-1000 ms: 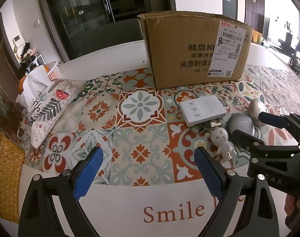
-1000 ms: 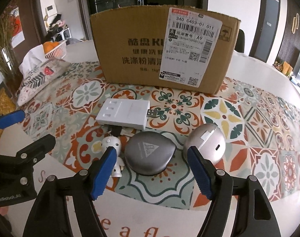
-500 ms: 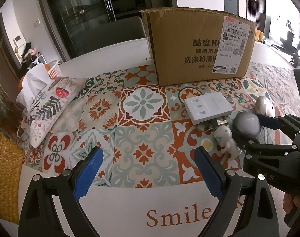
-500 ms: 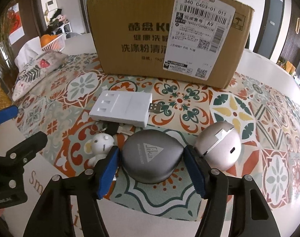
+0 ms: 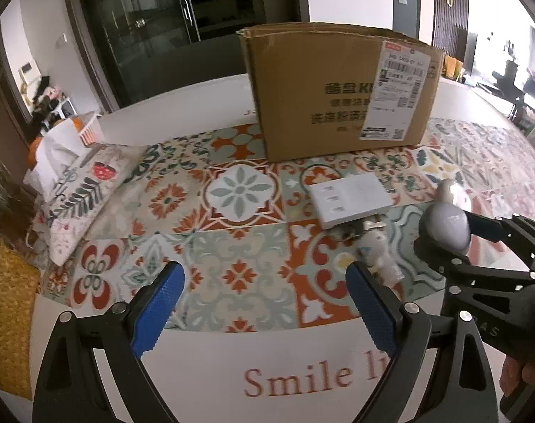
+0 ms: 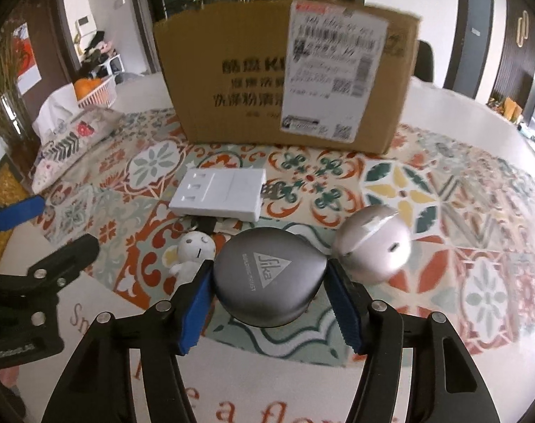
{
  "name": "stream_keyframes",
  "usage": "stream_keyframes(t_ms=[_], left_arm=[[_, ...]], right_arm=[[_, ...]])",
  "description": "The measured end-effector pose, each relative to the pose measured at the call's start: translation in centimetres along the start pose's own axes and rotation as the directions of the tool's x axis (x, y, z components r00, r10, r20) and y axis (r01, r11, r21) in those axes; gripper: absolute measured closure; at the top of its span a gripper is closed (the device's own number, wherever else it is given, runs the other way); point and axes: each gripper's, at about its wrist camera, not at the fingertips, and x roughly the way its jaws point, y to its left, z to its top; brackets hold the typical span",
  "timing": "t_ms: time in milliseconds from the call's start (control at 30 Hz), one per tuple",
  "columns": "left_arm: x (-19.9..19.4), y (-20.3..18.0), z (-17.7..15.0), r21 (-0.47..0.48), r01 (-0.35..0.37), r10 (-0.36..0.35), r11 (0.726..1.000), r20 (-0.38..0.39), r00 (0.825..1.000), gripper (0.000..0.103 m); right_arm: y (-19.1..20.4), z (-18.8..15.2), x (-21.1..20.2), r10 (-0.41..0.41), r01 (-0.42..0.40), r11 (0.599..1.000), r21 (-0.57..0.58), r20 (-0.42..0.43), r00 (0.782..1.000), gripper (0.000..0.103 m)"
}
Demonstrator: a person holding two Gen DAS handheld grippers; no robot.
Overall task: Organize rigid objects
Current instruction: 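Close the right gripper on the grey earbud case while the left gripper grasps the white figurine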
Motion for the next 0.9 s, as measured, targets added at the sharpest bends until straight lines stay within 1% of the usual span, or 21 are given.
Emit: stream_keyframes(t_ms=[100,167,200,267,400,467,533,567,633,700,767,833,900], left_arm=[[-0.1,-0.8,0.5,-0.015,0.043,-0.043,0.999,-0.006,0.999,0.01],[-0.1,-1.4,0.9,-0.018,0.059,-0.059,0.998,-0.011,0.998,0.014],[0.0,-1.8,1.1,-0.019,0.069,-0.069,0.997,-0.015,0.997,0.018],[0.1,-2.6,1.4,-0.021,0.089,-0.09,0.996,-0.023,0.996,0.02],[0.9,-4.3,1.9,-0.011,0.129,-0.129,0.992,-0.048,0.99,0.032],[1.4,-5.0,1.9,-0.013,0.155,-0.156,0.988,-0.067,0.986,0.035],[2.0,-5.7,2.0,-0.013,0.173,-0.173,0.985,-0.09,0.981,0.044],[2.3,-6.0,2.0,-0.01,0.177,-0.177,0.984,-0.101,0.979,0.046],[2.9,-6.6,2.0,0.001,0.173,-0.172,0.985,-0.121,0.978,0.054],[3.5,-7.1,2.1,0.007,0.176,-0.173,0.984,-0.141,0.975,0.059],[4.0,-7.4,2.2,0.01,0.175,-0.171,0.985,-0.156,0.973,0.062],[4.4,-7.6,2.2,0.008,0.182,-0.178,0.983,-0.167,0.97,0.068],[4.9,-7.8,2.3,0.009,0.179,-0.175,0.984,-0.181,0.968,0.07]], right_arm=[[-0.7,0.1,-1.4,-0.026,0.026,1.0,0.012,0.018,0.999,0.041],[-1.4,0.2,-1.9,-0.033,0.032,0.999,0.028,0.021,0.999,0.041],[-1.8,0.2,-2.1,-0.033,0.032,0.999,0.037,0.022,0.999,0.041],[-2.5,0.3,-2.4,-0.042,0.041,0.998,0.052,0.025,0.999,0.041],[-4.0,-0.1,-3.0,-0.067,0.065,0.995,0.076,0.027,0.997,0.041],[-4.9,-0.4,-3.3,-0.076,0.073,0.993,0.092,0.027,0.997,0.041],[-5.2,-0.6,-3.3,-0.084,0.081,0.991,0.103,0.026,0.996,0.041],[-5.5,-0.8,-3.2,-0.09,0.087,0.99,0.108,0.023,0.996,0.041],[-6.1,-1.0,-3.1,-0.093,0.09,0.988,0.125,0.021,0.995,0.041],[-6.5,-1.3,-2.9,-0.087,0.084,0.987,0.14,0.016,0.996,0.041],[-6.8,-1.5,-2.6,-0.084,0.081,0.985,0.153,0.011,0.996,0.041],[-7.0,-1.6,-2.6,-0.078,0.075,0.984,0.163,0.01,0.997,0.041],[-7.0,-1.7,-2.4,-0.071,0.069,0.983,0.172,0.009,0.997,0.041]])
